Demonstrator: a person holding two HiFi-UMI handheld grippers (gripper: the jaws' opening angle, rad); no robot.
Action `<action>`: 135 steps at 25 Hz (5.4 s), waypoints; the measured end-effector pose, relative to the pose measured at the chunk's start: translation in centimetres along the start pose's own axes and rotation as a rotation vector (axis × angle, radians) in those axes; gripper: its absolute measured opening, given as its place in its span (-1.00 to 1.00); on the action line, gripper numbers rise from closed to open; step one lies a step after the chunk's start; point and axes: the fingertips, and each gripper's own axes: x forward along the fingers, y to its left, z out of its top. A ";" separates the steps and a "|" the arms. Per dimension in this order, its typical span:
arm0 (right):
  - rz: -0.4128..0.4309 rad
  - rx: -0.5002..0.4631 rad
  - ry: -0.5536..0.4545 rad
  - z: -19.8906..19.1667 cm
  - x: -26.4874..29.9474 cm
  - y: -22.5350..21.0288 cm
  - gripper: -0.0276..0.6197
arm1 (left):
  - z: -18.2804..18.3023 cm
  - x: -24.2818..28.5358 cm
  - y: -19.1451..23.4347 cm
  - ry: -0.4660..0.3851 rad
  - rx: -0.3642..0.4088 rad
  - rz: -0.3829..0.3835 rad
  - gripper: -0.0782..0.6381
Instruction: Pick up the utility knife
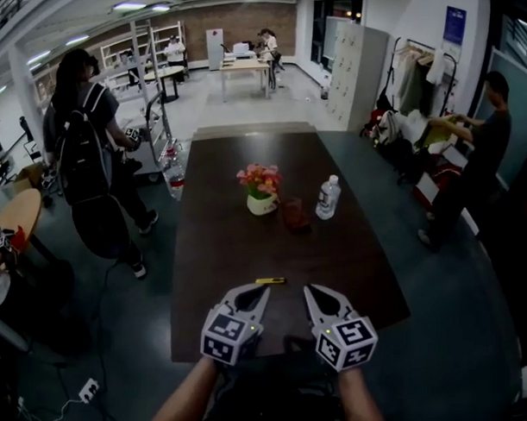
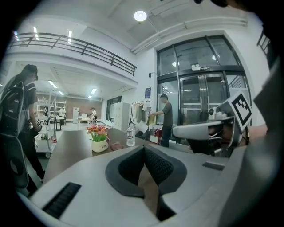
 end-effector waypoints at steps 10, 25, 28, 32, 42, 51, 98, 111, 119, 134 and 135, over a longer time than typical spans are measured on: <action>-0.067 -0.002 0.004 0.4 1.8 0.0 -0.89 | -0.8 2.0 2.0 0.034 0.031 -0.063 -0.76; -0.144 -0.007 0.083 -2.6 3.6 -1.2 -0.89 | -8.8 9.0 4.5 0.246 0.132 -0.199 -0.60; -0.156 -0.010 0.104 -3.2 4.0 -1.6 -0.89 | -10.7 11.2 4.9 0.301 0.163 -0.239 -0.42; -0.185 -0.005 0.132 -3.9 4.1 -2.1 -0.89 | -13.3 13.8 5.3 0.373 0.231 -0.297 -0.34; -0.278 0.041 0.153 -5.2 2.9 -4.1 -0.89 | -18.6 17.0 6.1 0.547 0.365 -0.388 -0.24; -0.298 0.058 0.153 -5.2 2.6 -4.6 -0.89 | -19.2 17.0 5.7 0.603 0.371 -0.424 -0.32; -0.107 -0.057 -0.152 6.1 -1.0 1.5 -0.89 | 8.1 -0.4 1.3 -0.167 -0.017 -0.187 -0.58; -0.093 -0.065 -0.201 7.1 -1.3 1.6 -0.89 | 9.3 -1.2 0.6 -0.198 0.013 -0.193 -0.58; -0.117 -0.056 -0.186 7.5 -1.3 1.9 -0.89 | 9.5 -1.1 0.5 -0.191 0.014 -0.214 -0.58; -0.136 -0.072 -0.237 8.2 -2.3 5.5 -0.89 | 8.9 -4.4 0.2 -0.206 0.031 -0.236 -0.58; -0.131 -0.075 -0.238 8.3 -2.7 5.7 -0.89 | 9.1 -4.7 -0.1 -0.211 0.030 -0.228 -0.58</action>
